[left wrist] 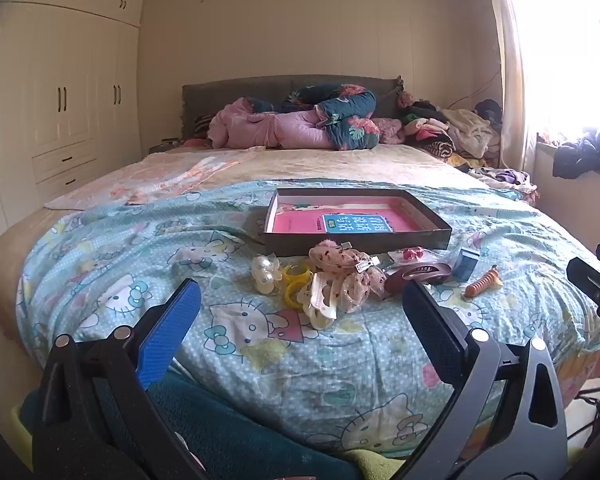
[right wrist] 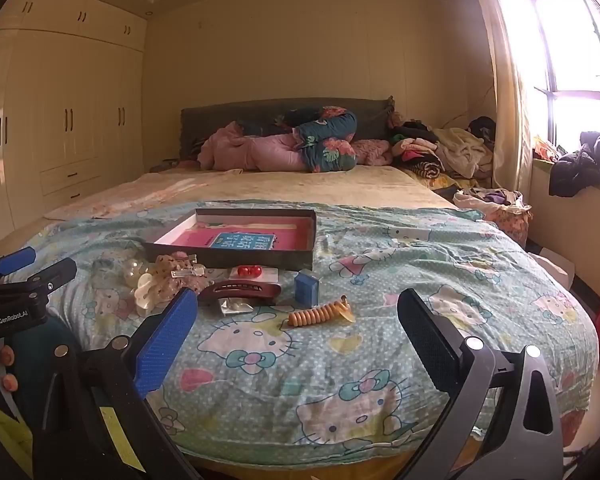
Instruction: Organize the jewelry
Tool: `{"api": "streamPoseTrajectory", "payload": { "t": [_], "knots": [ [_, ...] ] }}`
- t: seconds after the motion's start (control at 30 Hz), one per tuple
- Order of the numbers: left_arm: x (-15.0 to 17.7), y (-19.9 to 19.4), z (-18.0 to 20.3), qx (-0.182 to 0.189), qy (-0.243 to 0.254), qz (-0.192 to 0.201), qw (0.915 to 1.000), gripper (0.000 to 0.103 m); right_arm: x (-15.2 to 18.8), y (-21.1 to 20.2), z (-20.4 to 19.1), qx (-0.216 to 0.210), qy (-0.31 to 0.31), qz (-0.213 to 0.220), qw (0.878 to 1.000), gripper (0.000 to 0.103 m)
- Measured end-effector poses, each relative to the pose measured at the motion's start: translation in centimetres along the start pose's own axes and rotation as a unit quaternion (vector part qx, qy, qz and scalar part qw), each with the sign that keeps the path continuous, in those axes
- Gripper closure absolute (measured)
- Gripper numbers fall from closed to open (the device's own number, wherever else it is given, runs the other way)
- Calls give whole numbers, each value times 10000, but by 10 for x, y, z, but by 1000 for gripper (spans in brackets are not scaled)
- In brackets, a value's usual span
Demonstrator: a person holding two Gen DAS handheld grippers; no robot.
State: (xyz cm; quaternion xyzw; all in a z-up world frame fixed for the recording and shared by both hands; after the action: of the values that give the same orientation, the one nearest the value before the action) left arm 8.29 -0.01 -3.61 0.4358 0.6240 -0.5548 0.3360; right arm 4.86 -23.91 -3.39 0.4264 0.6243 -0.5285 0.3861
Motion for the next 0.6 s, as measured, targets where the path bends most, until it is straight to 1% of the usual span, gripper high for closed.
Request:
{"api": "streamPoseTrajectory", "payload": {
  "t": [0.07, 0.6],
  "knots": [
    [-1, -1, 0, -8, -10, 49, 10000, 10, 0, 0, 0, -1, 0, 5, 10000, 6],
    [-1, -1, 0, 7, -40, 63, 10000, 10, -1, 0, -1, -9, -10, 18, 10000, 6]
  ]
}}
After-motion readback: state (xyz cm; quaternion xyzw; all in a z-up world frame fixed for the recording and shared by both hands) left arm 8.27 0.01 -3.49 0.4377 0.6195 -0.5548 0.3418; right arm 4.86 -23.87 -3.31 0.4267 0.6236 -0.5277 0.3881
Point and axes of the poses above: each gripper's, at about its wrist camera, not at the fingertips, and y roughly the way its jaws point, z to its right, x to its underside, the point moved 9 cm from there along y, roughly the way its jaws point, and after that the axes turned 8 degrees about y, right-handed, at the moved point
